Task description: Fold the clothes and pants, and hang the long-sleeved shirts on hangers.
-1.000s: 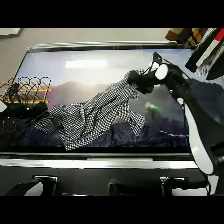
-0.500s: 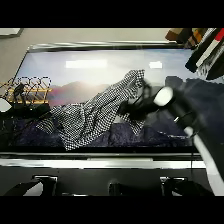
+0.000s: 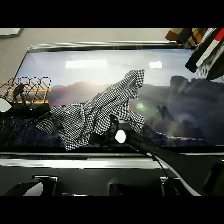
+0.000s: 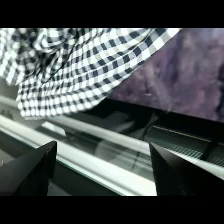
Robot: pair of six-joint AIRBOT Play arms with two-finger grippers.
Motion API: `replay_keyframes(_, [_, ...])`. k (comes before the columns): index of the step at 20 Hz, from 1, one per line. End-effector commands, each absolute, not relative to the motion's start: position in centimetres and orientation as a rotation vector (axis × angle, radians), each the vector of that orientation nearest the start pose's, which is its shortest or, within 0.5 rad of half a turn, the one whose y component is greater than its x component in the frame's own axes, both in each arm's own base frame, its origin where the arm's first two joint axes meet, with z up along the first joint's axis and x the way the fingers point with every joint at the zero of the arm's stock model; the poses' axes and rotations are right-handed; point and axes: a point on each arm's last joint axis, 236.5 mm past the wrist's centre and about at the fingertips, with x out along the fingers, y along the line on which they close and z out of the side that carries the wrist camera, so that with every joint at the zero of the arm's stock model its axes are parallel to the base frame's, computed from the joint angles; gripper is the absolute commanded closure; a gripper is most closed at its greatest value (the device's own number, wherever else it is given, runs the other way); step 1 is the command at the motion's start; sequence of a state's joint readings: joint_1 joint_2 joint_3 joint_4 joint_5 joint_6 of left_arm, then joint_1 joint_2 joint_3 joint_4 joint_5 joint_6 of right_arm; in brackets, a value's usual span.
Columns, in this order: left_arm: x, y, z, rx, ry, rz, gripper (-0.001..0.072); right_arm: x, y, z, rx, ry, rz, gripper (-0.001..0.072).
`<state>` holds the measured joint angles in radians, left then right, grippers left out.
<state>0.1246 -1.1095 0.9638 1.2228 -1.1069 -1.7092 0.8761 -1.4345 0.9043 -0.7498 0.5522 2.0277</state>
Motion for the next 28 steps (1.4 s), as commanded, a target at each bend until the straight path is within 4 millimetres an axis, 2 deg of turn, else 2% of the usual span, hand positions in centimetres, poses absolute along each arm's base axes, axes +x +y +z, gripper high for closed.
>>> replay_keyframes(1, [35.0,-2.8,1.5,-0.526,1.217,0.021,0.0692,23.0,41.5,-7.2,0.793,1.418,0.397,0.0052])
replay_keyframes(6, [35.1,-2.8,1.5,-0.52,1.217,0.017,0.0692,25.5,41.5,-8.2,0.855,1.334,0.344,0.0063])
replay_keyframes(8, [35.0,-2.8,1.5,-0.509,1.219,0.009,0.0691,25.8,41.6,-9.0,0.879,1.339,0.317,0.013])
replay_keyframes(10, [35.0,-2.8,1.5,-0.509,1.219,0.009,0.0691,26.1,41.6,-9.1,0.858,1.321,0.329,0.0383])
replay_keyframes(11, [35.0,-2.8,1.5,-0.509,1.218,0.009,0.0691,26.1,41.7,-9.0,0.835,1.315,0.351,0.0581])
replay_keyframes(12, [35.0,-2.8,1.5,-0.509,1.218,0.009,0.0691,26.1,41.9,-8.6,0.806,1.305,0.382,0.066])
replay_keyframes(14, [35.0,-2.9,1.8,-0.507,1.215,0.006,0.0691,26.5,41.9,-6.7,0.752,1.275,0.454,0.0681])
replay_keyframes(15, [35.2,-2.8,2.3,-0.495,1.201,-0.002,0.0691,27.5,41.2,-5.0,0.747,1.25,0.473,0.0681])
replay_keyframes(16, [35.5,-2.8,3.0,-0.479,1.18,-0.015,0.0692,29.0,40.0,-2.9,0.742,1.204,0.488,0.0681])
replay_keyframes(18, [36.6,-2.7,5.6,-0.432,1.11,-0.048,0.0691,32.9,35.9,2.8,0.737,1.056,0.501,0.0681])
replay_keyframes(20, [37.9,-2.5,9.7,-0.384,1.006,-0.077,0.0692,35.9,31.1,10.2,0.73,0.89,0.512,0.0681])
replay_keyframes(22, [38.7,-2.4,14.7,-0.361,0.884,-0.092,0.0691,37.2,26.8,18.3,0.695,0.712,0.524,0.0681])
replay_keyframes(23, [38.8,-2.4,17.5,-0.349,0.818,-0.1,0.0692,37.1,24.8,22.4,0.67,0.627,0.528,0.0681])
replay_keyframes(25, [38.3,-2.4,23.1,-0.323,0.688,-0.115,0.0691,35.7,21.1,29.5,0.593,0.481,0.523,0.0681])
replay_keyframes(28, [35.8,-2.7,31.0,-0.286,0.492,-0.135,0.0692,31.2,16.1,38.9,0.45,0.27,0.483,0.0681])
